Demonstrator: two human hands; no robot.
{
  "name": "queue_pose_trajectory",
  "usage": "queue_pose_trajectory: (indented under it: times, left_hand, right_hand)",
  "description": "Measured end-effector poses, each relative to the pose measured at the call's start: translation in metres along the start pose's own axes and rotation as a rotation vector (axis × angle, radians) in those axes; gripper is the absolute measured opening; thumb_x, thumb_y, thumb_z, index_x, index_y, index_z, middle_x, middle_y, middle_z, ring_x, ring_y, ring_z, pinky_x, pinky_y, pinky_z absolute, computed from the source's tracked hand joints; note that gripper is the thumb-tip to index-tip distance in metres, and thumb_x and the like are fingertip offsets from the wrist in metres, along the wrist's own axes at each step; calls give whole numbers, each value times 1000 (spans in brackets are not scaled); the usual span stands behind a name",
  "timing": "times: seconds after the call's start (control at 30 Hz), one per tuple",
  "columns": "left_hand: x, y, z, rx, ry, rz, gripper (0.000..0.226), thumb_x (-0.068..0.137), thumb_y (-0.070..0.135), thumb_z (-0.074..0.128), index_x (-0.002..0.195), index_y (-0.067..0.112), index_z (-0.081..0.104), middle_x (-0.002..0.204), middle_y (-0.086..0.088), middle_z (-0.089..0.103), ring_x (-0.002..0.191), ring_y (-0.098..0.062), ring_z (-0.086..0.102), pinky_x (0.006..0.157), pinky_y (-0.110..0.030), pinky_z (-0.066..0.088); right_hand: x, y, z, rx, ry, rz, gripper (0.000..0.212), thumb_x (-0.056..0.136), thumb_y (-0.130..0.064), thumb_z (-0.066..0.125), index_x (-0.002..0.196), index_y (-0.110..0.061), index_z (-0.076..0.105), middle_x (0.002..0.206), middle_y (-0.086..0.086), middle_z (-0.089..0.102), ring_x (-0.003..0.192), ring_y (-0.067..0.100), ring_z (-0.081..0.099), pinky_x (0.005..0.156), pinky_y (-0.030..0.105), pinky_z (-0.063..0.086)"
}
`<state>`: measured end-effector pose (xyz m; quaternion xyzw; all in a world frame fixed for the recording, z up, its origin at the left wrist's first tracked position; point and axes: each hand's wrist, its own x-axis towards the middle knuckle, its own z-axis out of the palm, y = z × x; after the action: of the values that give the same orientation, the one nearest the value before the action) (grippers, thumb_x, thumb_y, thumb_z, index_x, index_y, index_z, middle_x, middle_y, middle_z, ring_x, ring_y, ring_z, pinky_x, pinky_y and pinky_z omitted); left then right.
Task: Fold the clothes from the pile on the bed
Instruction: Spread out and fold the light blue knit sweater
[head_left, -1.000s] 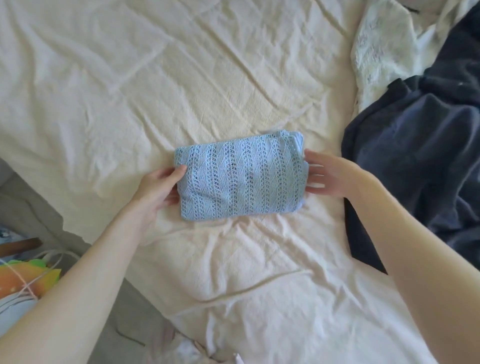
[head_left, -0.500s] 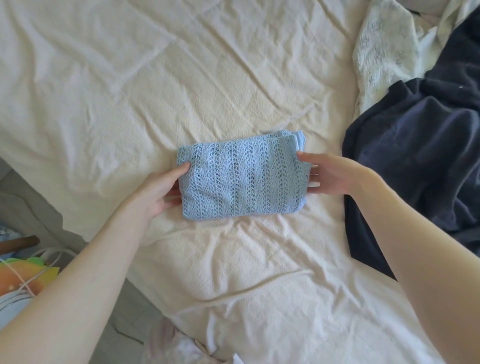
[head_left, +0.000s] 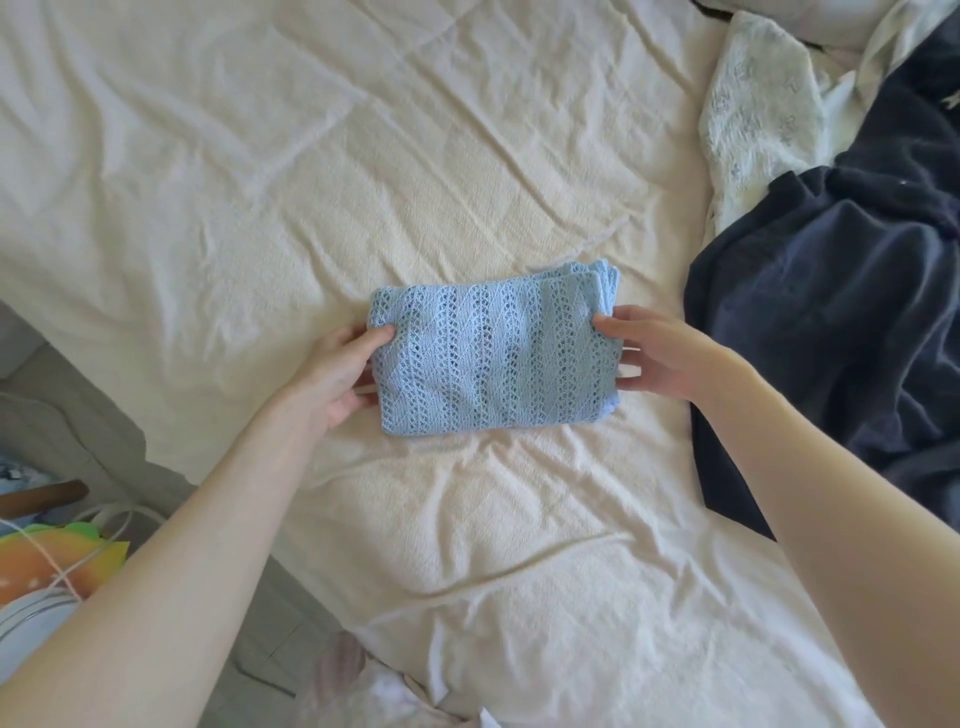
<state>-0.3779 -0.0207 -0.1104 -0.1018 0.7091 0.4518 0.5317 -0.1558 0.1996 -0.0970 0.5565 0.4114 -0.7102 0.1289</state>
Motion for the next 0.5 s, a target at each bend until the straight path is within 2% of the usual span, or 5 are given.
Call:
queue_pose_trajectory:
  times: [0.13, 0.3, 0.5]
  left_hand:
    - [-21, 4, -3, 3, 1, 39, 12, 90, 20, 61, 102, 20, 61, 90, -4, 66, 78, -21, 63, 65, -37, 52]
    - [-59, 0, -12, 18, 40, 69, 5, 90, 20, 62, 90, 25, 62, 81, 0, 65, 68, -18, 62, 58, -32, 50]
    - [-111, -15, -31, 37, 34, 74, 5, 90, 21, 61, 93, 24, 62, 86, -2, 65, 75, -20, 62, 60, -34, 50]
  right_hand:
    - [-25, 9, 10, 22, 29, -25, 28, 94, -19, 58, 120, -10, 52, 109, 4, 61, 100, 19, 61, 87, 41, 51]
    - [-57, 30, 34, 30, 100, -54, 17, 96, -17, 55, 110, -9, 52, 99, 5, 60, 86, 18, 60, 78, 38, 53]
    - [-103, 61, 44, 64, 90, -97, 10, 95, -17, 54, 102, -11, 54, 96, 4, 61, 84, 17, 62, 70, 34, 53]
